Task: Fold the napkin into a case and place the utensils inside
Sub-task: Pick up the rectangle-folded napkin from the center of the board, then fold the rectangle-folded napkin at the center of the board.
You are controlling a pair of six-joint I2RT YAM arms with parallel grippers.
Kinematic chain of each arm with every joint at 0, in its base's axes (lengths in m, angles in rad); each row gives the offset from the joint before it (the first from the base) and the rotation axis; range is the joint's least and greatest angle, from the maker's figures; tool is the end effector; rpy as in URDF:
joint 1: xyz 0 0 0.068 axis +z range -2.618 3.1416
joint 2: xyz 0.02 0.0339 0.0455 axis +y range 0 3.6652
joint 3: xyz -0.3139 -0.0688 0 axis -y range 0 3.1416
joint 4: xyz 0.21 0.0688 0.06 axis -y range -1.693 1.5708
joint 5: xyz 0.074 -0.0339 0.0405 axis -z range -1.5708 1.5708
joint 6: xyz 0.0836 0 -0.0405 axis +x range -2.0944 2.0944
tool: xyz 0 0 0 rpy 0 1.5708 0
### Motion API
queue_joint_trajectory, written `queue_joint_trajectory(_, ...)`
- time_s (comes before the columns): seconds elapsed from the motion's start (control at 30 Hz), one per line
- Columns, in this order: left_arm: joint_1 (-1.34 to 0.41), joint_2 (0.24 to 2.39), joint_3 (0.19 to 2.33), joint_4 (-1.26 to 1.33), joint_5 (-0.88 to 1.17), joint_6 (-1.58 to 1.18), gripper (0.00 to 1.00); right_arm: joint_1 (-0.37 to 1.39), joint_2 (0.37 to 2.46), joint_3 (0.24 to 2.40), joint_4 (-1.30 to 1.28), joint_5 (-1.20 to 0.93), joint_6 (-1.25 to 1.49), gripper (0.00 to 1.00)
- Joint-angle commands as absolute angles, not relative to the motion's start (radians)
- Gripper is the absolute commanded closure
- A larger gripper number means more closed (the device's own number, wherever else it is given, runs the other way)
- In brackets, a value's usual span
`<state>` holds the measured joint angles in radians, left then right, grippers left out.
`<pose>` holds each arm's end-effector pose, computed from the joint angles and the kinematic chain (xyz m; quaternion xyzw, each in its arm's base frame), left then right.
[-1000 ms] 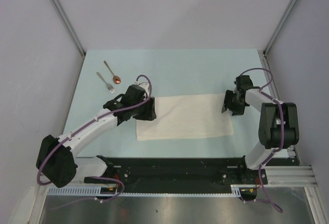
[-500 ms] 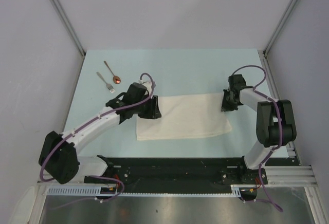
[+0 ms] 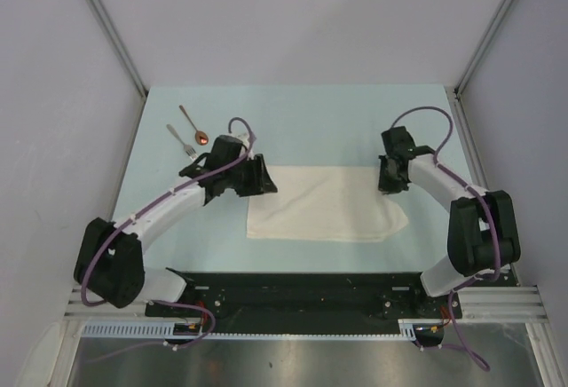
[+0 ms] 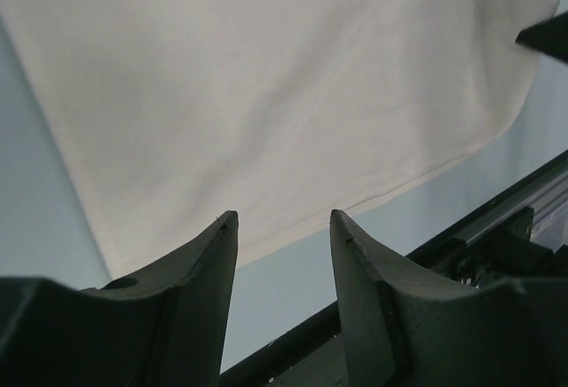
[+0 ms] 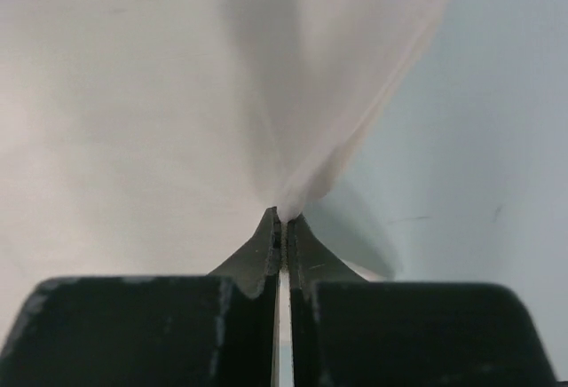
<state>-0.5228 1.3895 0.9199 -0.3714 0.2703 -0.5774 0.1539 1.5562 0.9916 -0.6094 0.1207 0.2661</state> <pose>0.2322 -0.1596 0.2655 0.0228 0.9266 -0.2922 0.2356 0.2838 0.0338 0.2209 0.0667 0.9764 -0.0168 0.2047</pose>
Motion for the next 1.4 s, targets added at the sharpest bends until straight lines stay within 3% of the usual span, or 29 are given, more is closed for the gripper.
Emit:
queue_joint_trajectory(0.0, -0.376, 1.281, 0.858, -0.359, 0.324, -0.58, 0.49, 0.356, 1.531, 1.095, -0.696, 0.146, 0.374, 1.0)
queue_joint_trajectory(0.2, -0.278, 1.18, 0.798, -0.393, 0.354, -0.546, 0.48, 0.601, 1.679, 1.313, -0.716, 0.111, 0.506, 1.0)
queue_joint_trajectory(0.43, -0.252, 1.146, 0.752, -0.39, 0.373, -0.543, 0.48, 0.728, 1.925, 1.549, -0.655, -0.021, 0.629, 1.0)
queue_joint_trajectory(0.73, -0.227, 1.126, 0.729, -0.399, 0.373, -0.526, 0.47, 0.782, 2.078, 1.721, -0.64, -0.084, 0.683, 1.0)
queue_joint_trajectory(1.37, -0.227, 1.124, 0.646, -0.368, 0.321, -0.552, 0.47, 0.795, 2.177, 1.773, -0.545, -0.175, 0.779, 1.0)
